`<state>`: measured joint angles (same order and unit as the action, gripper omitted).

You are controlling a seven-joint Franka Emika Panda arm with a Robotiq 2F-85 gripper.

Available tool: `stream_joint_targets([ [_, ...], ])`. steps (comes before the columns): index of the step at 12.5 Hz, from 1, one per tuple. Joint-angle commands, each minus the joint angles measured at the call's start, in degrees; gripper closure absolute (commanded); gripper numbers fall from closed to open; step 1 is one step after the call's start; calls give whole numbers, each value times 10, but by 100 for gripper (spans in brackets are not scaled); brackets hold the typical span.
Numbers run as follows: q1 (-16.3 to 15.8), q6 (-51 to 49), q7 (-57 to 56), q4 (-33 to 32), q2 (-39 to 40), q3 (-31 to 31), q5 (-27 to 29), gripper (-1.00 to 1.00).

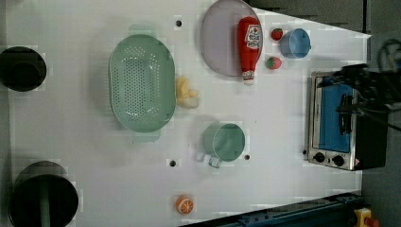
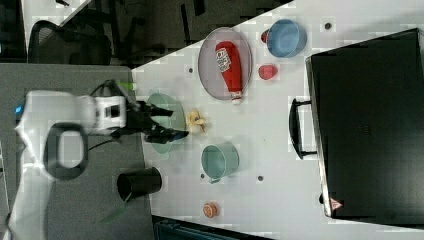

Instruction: Pick ketchup from plate and place it on table.

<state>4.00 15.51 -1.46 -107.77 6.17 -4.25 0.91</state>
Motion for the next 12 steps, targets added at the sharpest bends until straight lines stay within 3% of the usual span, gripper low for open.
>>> stream_joint_targets([
  [1,4,44,2,2,17,-15,-1,-100],
  [7,-7,158,-166,11,114,-15,-2,-100],
  [12,-12,217,-330,64,213,-15,-6,-100],
])
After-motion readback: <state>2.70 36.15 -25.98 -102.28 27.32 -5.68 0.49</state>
